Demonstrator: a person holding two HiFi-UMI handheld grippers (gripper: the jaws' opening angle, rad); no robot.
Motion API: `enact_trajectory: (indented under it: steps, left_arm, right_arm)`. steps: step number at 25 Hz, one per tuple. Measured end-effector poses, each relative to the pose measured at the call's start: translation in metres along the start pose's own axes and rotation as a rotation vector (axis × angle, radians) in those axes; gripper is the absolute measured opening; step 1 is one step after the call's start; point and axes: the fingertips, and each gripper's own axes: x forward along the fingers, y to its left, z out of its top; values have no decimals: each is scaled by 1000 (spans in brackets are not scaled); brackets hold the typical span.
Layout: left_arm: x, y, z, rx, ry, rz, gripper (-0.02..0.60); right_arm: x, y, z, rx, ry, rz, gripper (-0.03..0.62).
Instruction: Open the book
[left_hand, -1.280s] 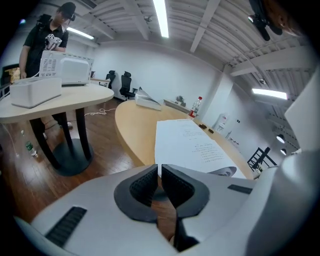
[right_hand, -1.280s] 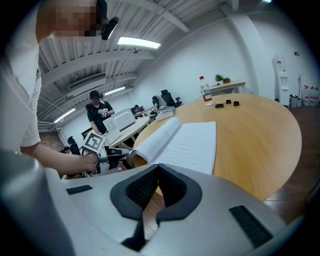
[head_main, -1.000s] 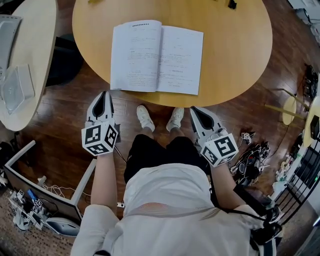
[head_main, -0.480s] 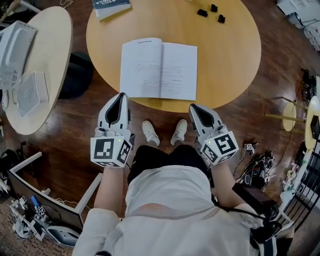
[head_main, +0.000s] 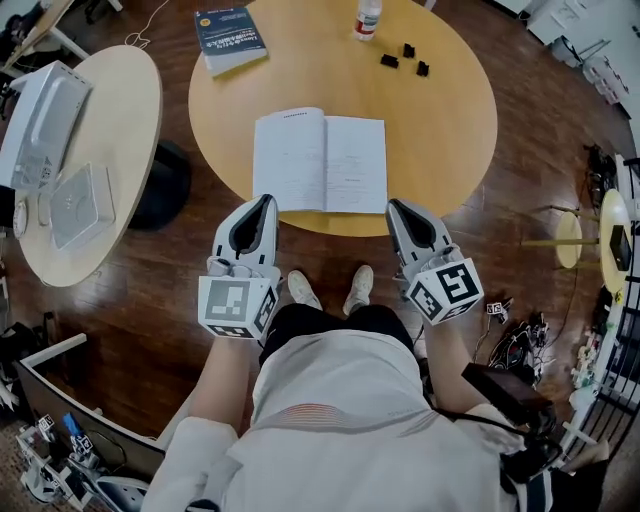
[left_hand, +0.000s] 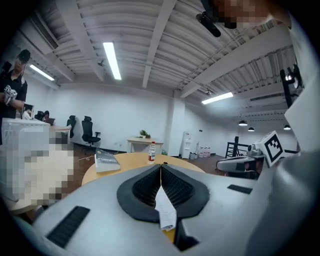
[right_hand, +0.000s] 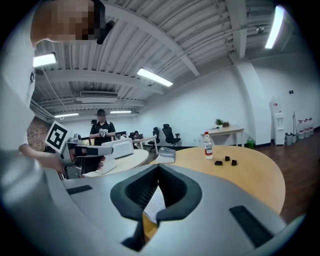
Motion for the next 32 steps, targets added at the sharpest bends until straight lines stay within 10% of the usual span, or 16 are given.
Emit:
enact_trajectory:
  steps: [20, 32]
  left_arm:
    - [-47, -106, 53, 5, -100, 84, 14]
    - [-52, -131, 58, 18, -133, 29, 11]
  right_arm:
    - [-94, -8, 77, -95, -183, 143, 3]
    - [-118, -12, 76, -116, -177, 88, 3]
